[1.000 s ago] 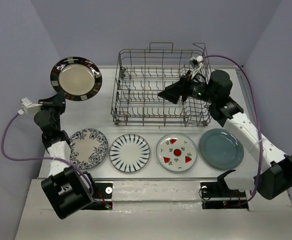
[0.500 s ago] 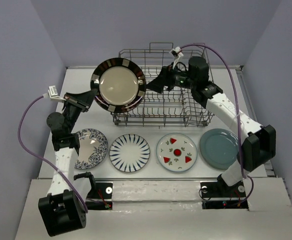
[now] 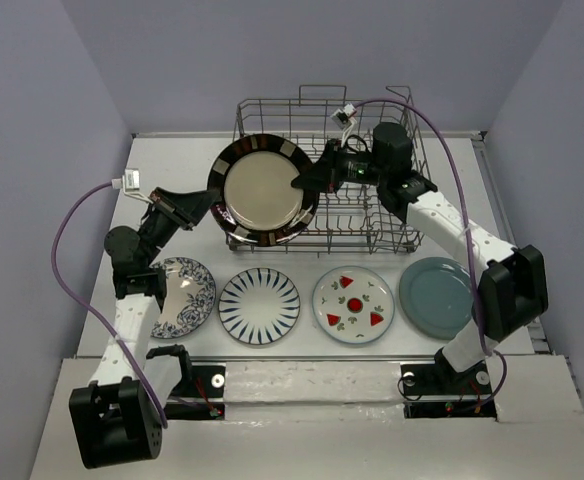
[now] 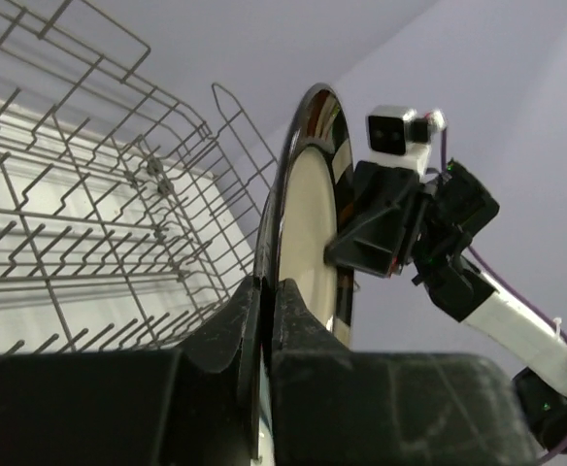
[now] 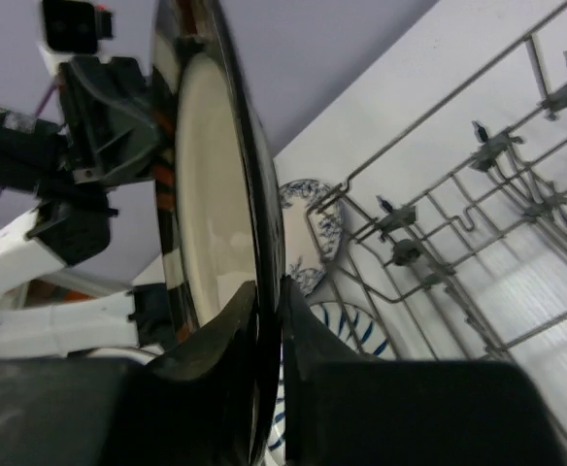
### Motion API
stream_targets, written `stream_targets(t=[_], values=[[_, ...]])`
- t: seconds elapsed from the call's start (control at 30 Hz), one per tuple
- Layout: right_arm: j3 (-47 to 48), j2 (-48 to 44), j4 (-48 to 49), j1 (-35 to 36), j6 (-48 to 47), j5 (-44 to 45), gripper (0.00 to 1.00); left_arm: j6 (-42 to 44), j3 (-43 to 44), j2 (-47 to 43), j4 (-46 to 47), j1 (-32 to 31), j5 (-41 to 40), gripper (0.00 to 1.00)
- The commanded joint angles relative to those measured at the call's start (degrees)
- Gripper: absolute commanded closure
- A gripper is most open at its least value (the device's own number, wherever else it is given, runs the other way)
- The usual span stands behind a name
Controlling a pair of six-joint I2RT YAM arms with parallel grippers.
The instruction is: Load the plates into the dish rack
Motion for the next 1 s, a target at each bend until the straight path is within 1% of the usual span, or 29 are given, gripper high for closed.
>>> stream_targets(t=[0.0, 0.07, 0.1, 0.13, 0.17, 0.2, 0.23, 0.27, 0.3, 0.33, 0.37, 0.4, 0.43, 0.47, 0.5, 0.53, 0.57, 0.63, 0.67, 0.7, 0.73, 0.77, 0.8, 0.83, 0.87, 0.93, 0.97], values=[[-1.04, -2.37, 7.04, 0.31, 4.41, -1.92, 0.93, -2.07, 1.17, -2.41, 7.12, -0.22, 1.40, 0.78], [-1.13, -4.39, 6.43, 0.31, 4.68, 1.49, 0.93, 2.23, 3.10, -2.42, 3.50, -0.48, 4.21, 0.59], [-0.96, -5.09, 5.64, 0.31, 4.07, 3.17, 0.93, 3.90, 3.72, -2.76, -0.60, -1.35, 4.83, 0.41], [-0.43, -5.80, 4.07, 0.31, 3.45, 5.45, 0.93, 5.92, 4.25, -3.20, -3.08, -2.14, 5.09, 0.33], [1.49, -6.93, 0.14, 0.31, 2.66, 10.17, 0.93, 11.24, 5.38, -3.73, -5.89, -3.20, 4.75, 0.26], [2.46, -7.29, -1.64, -0.21, 1.09, 12.48, 0.93, 14.08, 5.83, -4.17, -8.53, -4.43, 4.14, 0.16], [3.34, -7.65, -3.31, -0.83, 0.55, 15.03, 0.93, 16.89, 6.88, -5.39, -14.12, -6.00, 2.82, 0.04], [4.14, -8.08, -6.03, -0.83, 0.11, 19.92, 0.93, 21.80, 7.41, -5.93, -16.79, -7.93, 1.85, 0.01], [5.80, -8.18, -7.19, -1.70, -0.59, 22.24, 0.93, 24.19, 7.85, -6.45, -19.08, -8.82, 0.80, 0.01], [6.68, -8.26, -10.24, -2.76, -0.86, 27.57, 0.93, 28.74, 9.25, -7.59, -23.97, -10.75, -1.82, 0.01], [7.30, -8.35, -11.06, -3.46, -0.95, 29.97, 0.93, 28.79, 10.22, -8.21, -26.63, -11.81, -3.59, 0.01], [7.83, -8.53, -11.59, -3.99, -0.69, 32.08, 0.93, 33.40, 11.19, -8.83, -29.27, -12.95, -5.52, 0.01], [8.71, -8.61, -12.98, -4.52, -0.95, 37.50, 0.93, 35.97, 13.11, -10.40, -34.60, -15.92, -10.50, 0.01], [9.41, -8.62, -14.04, -4.52, -1.64, 41.21, 0.93, 38.17, 13.83, -11.37, -37.01, -17.69, -13.51, 0.01], [10.29, -8.53, -14.92, -4.52, -3.22, 44.64, 0.93, 42.20, 14.44, -13.30, -40.95, -19.62, -16.32, 0.01], [11.08, -8.18, -15.63, -4.52, -4.10, 48.15, 0.93, 44.15, 14.97, -14.19, -42.55, -21.56, -19.39, 0.01], [12.65, -7.83, -16.77, -4.52, -5.24, 55.58, 0.93, 45.91, 15.59, -15.15, -44.05, -26.19, -25.25, 0.01], [14.51, -5.81, -17.57, -4.52, -7.97, 61.87, 0.93, 50.64, 15.77, -17.43, -47.74, -31.13, -30.91, 0.01], [16.60, -4.93, -18.18, -4.52, -8.94, 67.29, 0.93, 51.80, 15.85, -17.88, -48.97, -35.42, -35.64, 0.01], [17.76, -3.88, -18.36, -4.52, -9.73, 69.35, 0.93, 52.86, 15.68, -18.32, -49.77, -37.29, -37.77, 0.01], [19.07, -1.87, -18.62, -4.52, -11.30, 72.76, 0.93, 54.26, 15.16, -19.02, -50.30, -39.05, -42.14, 0.01], [21.87, -0.80, -18.80, -4.52, -12.19, 74.19, 0.93, 54.62, 14.72, -19.38, -51.78, -41.85, -44.02, 0.01], [23.38, 0.25, -18.89, -4.52, -12.98, 75.42, 0.93, 54.89, 14.36, -19.55, -51.97, -41.88, -45.86, 0.01], [24.87, 1.22, -18.89, -4.52, -14.82, 76.65, 0.93, 54.98, 14.10, -19.64, -51.97, -43.53, -46.66, 0.01], [28.19, 3.32, -18.97, -4.52, -16.05, 78.84, 0.93, 54.98, 13.75, -19.47, -51.80, -43.64, -46.58, 0.01], [31.55, 5.61, -18.98, -4.52, -20.44, 81.05, 0.93, 55.15, 13.83, -19.03, -52.06, -43.64, -45.97, 0.01], [33.31, 8.23, -19.15, -4.52, -22.29, 83.23, 0.93, 55.16, 14.01, -19.03, -52.24, -43.72, -46.14, 0.01]])
